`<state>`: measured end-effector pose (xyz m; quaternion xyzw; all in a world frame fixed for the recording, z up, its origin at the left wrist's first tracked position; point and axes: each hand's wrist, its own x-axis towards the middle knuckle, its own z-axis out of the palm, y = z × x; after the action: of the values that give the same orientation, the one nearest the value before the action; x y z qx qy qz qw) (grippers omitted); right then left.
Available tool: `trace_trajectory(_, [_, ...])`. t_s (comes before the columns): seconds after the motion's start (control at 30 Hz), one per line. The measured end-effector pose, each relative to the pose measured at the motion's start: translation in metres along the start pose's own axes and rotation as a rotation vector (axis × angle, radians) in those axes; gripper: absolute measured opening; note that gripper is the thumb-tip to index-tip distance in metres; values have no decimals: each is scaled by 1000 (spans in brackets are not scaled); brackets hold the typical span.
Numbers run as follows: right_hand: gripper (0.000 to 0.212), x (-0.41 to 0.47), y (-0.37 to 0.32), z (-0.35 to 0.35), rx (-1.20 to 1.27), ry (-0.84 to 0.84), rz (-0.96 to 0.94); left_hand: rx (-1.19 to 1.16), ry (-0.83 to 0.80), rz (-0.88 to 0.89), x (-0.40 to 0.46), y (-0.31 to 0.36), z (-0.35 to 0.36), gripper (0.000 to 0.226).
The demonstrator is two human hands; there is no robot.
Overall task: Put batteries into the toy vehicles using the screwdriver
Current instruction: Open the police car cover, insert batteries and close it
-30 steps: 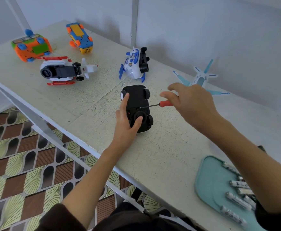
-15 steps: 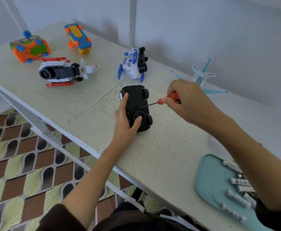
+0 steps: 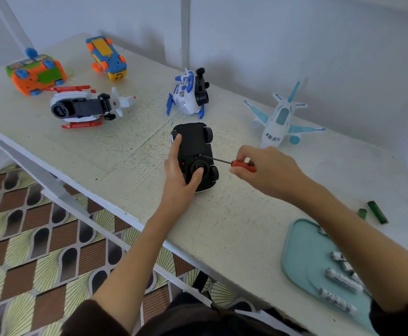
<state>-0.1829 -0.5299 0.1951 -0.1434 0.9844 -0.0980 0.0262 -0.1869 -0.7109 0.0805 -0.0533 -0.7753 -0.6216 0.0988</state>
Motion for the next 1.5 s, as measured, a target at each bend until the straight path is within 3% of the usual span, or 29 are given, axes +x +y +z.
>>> trace_trajectory(0.17, [11,-16,21,10,214,165,96,-12,9,22,1,-1,-1,76])
trace_trajectory(0.37, [18,-45,53,31,151,76,101,-43,14,74,2,-3,0,75])
trace_trajectory(0.63, [25,-50,50,54,103,105,172,-21,0,69,4,-5,0,74])
trace_trajectory(0.83, [23,-47,52,57,91,39,195,-30,-10,70,3,-4,-1,74])
trace_trajectory(0.97, [32,-45,52,52,59,11,156,-61,-16,57,3,-1,-2,73])
trace_trajectory(1.13, [27,-25,30,29,369,212,48,-84,-82,85,6,6,-11,76])
trace_trajectory(1.23, [34,-5,8,10,498,267,-18,-7,-129,103,12,16,-22,85])
trace_trajectory(1.5, [51,64,-40,-3,626,33,-43,153,-87,181,45,26,-70,105])
